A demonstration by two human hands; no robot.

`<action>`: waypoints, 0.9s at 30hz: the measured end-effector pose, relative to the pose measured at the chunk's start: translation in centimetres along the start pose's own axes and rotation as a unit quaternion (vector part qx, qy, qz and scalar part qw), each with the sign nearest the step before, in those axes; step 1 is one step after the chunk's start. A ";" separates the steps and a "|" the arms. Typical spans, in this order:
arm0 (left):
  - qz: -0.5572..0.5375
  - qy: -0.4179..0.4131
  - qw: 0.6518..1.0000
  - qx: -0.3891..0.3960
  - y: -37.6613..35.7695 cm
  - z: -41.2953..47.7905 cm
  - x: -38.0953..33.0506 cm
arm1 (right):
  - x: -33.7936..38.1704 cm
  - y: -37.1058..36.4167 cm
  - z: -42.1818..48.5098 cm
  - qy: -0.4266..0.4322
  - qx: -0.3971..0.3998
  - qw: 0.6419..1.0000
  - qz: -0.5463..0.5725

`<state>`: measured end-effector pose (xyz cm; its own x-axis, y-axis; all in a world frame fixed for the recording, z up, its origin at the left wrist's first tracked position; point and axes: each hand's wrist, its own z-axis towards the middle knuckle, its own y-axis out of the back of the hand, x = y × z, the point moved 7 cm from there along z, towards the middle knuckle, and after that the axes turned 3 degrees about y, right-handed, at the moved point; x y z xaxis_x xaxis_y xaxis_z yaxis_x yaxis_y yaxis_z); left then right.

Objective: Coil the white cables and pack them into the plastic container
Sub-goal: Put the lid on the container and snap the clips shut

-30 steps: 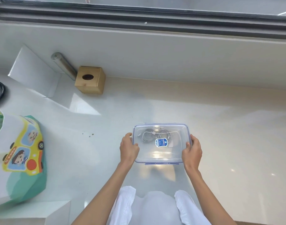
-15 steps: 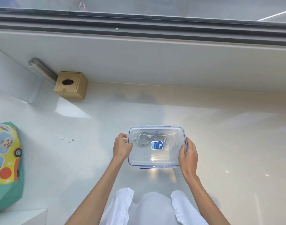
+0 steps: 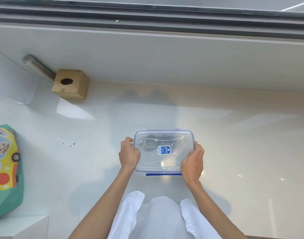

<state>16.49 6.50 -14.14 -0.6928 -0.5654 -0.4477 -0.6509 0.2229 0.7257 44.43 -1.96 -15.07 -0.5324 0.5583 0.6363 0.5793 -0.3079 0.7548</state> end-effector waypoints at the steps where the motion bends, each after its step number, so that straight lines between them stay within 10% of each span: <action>1: -0.005 0.009 1.000 0.006 -0.1 0.3 0.0 | -0.2 -0.3 0.0 0.000 -0.004 1.000 -0.017; 7: -0.131 0.122 0.975 0.134 -1.2 0.9 1.6 | 2.8 -0.6 5.9 0.105 0.049 0.987 -0.109; 14: -0.286 0.271 0.790 0.469 -10.7 -12.6 4.5 | 6.7 -1.2 7.1 0.072 0.089 0.979 -0.168; 22: -0.328 0.146 0.897 0.257 -5.9 -4.2 4.8 | -3.9 0.1 -1.7 -0.108 0.103 0.957 0.250; 27: -0.209 0.012 0.904 0.374 -8.8 -2.2 -2.6 | -3.6 -0.8 -2.4 -0.052 0.102 0.970 0.213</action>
<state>24.69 4.28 -18.26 -0.3375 -0.7385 -0.5836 -0.8880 0.4556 -0.0630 44.39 -5.61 -17.61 -0.1582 0.4916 0.8563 0.8489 -0.3753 0.3723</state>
